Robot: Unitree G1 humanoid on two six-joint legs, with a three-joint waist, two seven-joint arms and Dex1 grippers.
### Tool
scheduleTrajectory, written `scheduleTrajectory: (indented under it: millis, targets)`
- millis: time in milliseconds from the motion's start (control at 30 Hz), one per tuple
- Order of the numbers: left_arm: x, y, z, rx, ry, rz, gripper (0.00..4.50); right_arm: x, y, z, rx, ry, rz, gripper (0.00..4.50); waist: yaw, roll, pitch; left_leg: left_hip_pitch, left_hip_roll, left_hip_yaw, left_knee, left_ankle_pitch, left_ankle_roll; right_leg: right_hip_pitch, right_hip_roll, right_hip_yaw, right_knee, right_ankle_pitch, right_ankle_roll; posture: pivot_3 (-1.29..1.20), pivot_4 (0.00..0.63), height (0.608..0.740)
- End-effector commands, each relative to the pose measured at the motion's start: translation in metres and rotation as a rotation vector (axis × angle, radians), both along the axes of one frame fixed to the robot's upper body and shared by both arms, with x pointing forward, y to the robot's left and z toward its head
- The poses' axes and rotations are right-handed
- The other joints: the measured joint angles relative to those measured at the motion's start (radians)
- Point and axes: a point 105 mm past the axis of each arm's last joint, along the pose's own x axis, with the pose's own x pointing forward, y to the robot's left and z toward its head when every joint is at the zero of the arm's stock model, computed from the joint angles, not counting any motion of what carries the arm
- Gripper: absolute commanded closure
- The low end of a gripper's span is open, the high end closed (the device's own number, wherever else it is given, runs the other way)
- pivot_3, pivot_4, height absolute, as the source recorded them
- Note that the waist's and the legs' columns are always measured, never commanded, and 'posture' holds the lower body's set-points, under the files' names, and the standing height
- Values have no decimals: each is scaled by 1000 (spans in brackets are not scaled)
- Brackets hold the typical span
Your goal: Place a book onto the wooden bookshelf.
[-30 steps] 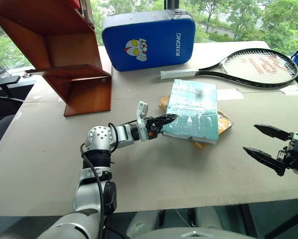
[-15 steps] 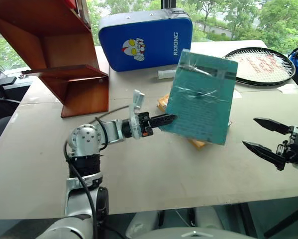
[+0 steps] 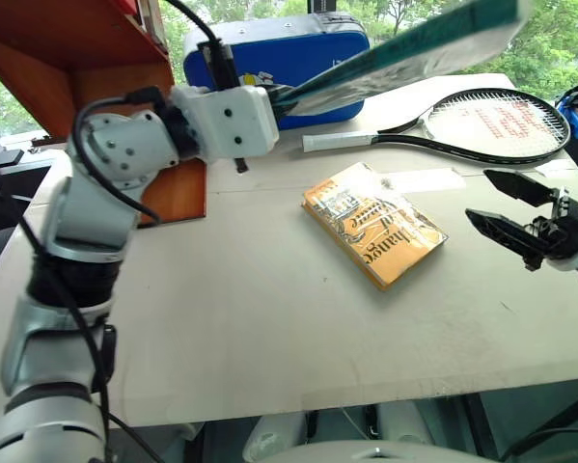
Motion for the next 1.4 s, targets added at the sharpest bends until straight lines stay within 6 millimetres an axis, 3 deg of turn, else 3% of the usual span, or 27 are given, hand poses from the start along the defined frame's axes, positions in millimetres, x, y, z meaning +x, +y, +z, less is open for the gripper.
scheduleTrajectory:
  millis: [33, 167, 633, 967, 1133, 1167, 1200, 1233, 1333, 1400]
  targets:
    - [-7, 50, 28, 82, -163, 182, 4464, 3, 1, 9, 42, -17, 7, 0, -3, 0, 1, 0, 0, 0, -1, 0, 0, -1, 0, 0, 1, 0, 0, 0, 150, 740]
    - [-10, 92, 35, 144, -224, 334, 4464, 8, 10, 6, 53, -11, 38, 0, 4, -2, 2, -2, 0, -2, 0, 0, 0, -2, 0, -1, 1, 0, 0, 0, 150, 740]
    - [-18, 195, 4, 245, -102, 654, 4464, 13, 23, 27, 125, -51, 102, 0, -9, -2, 2, -11, -1, -2, 2, 0, 0, -12, 0, -3, 4, 0, 0, 0, 150, 740]
    - [-24, 207, 12, 243, -87, 710, 4464, 16, 25, 27, 108, -58, 96, 0, -25, -2, 2, -11, -1, -1, 3, 0, 0, -12, 0, -2, 7, 0, 0, 0, 150, 740]
    - [-33, 221, 10, 228, -64, 769, 2387, 19, 24, 25, 102, -56, 93, 0, -32, -2, 2, -12, -1, 0, 3, 0, 0, -13, 0, -2, 7, 0, 0, 0, 150, 740]
    - [-35, 223, 9, 230, -58, 777, 2190, 20, 25, 24, 99, -55, 94, 0, -32, -2, 2, -12, -1, 0, 3, 0, 0, -13, 0, -2, 7, 0, 0, 0, 150, 740]
    - [-36, 224, 8, 231, -57, 781, 1517, 21, 25, 24, 97, -55, 95, 0, -32, -2, 2, -12, -1, -1, 3, 0, 0, -13, 0, -3, 6, 0, 0, 0, 150, 740]
    - [-37, 225, 7, 231, -57, 785, 1394, 21, 26, 24, 97, -55, 97, 0, -33, -2, 2, -12, -1, 0, 3, 0, 0, -13, 0, -2, 7, 0, 0, 0, 150, 740]
    - [-42, 230, 8, 224, -67, 816, 201, 23, 25, 24, 95, -54, 99, 0, -35, -2, 2, -12, -1, -1, 3, 0, 0, -13, 0, -3, 7, 0, 0, 0, 150, 740]
    - [-49, 236, 8, 203, -74, 849, 46, 24, 25, 23, 95, -54, 101, 0, -37, -2, 2, -12, -1, -1, 3, 0, 0, -13, 0, -3, 7, 0, 0, 0, 150, 740]
